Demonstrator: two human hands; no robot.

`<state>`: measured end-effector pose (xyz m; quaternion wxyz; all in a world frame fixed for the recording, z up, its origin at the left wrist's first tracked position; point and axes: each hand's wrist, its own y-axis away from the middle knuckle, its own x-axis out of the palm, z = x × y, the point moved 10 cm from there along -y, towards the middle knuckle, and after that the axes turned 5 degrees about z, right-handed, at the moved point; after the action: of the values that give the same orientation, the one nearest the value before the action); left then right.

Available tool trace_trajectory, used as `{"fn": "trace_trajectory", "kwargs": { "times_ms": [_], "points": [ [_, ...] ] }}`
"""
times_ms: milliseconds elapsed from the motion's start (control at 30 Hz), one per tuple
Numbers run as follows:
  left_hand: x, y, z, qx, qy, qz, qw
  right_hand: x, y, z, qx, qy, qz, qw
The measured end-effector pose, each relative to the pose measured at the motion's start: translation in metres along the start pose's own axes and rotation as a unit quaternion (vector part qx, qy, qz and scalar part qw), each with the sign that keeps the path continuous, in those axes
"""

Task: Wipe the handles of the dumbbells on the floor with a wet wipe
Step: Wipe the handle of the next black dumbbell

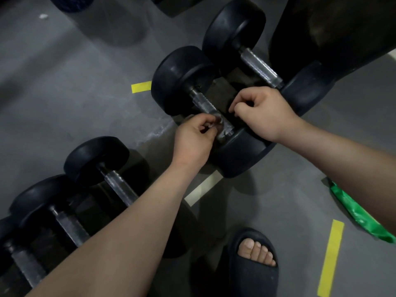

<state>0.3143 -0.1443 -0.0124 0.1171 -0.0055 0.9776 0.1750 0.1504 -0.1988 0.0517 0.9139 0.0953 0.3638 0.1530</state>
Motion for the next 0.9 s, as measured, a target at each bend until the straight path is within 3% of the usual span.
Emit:
{"fn": "trace_trajectory", "kwargs": {
  "times_ms": [100,167,267,333,400,500,633,833,900],
  "points": [
    [-0.02,-0.005,-0.017,0.04,-0.068,-0.096,0.992,0.001,0.0,0.0,0.004,-0.001,0.007,1.0],
    [-0.024,-0.008,-0.029,0.066,-0.125,-0.12,0.983,0.0,0.001,0.0,0.0,-0.007,0.004,1.0],
    [-0.003,-0.006,-0.041,0.127,-0.192,-0.029,0.973,-0.002,0.003,0.003,-0.012,-0.027,-0.007,1.0],
    [0.014,0.002,-0.045,0.167,-0.282,0.053,0.943,-0.005,0.008,0.005,-0.031,-0.046,-0.013,0.998],
    [0.02,0.003,-0.048,0.178,-0.288,0.095,0.936,-0.007,0.016,0.006,-0.056,-0.056,-0.023,0.997],
    [0.013,-0.01,-0.056,0.162,-0.32,0.083,0.93,-0.01,0.023,0.004,-0.082,-0.049,-0.046,0.994],
    [0.001,-0.02,-0.06,0.139,-0.347,0.012,0.928,-0.012,0.024,0.002,-0.089,-0.041,-0.062,0.993],
    [0.026,-0.005,-0.059,0.177,-0.377,0.149,0.897,-0.011,0.023,0.003,-0.093,-0.039,-0.066,0.993],
    [0.024,-0.006,-0.061,0.186,-0.426,0.148,0.873,-0.012,0.023,0.003,-0.092,-0.039,-0.066,0.993]
  ]
}}
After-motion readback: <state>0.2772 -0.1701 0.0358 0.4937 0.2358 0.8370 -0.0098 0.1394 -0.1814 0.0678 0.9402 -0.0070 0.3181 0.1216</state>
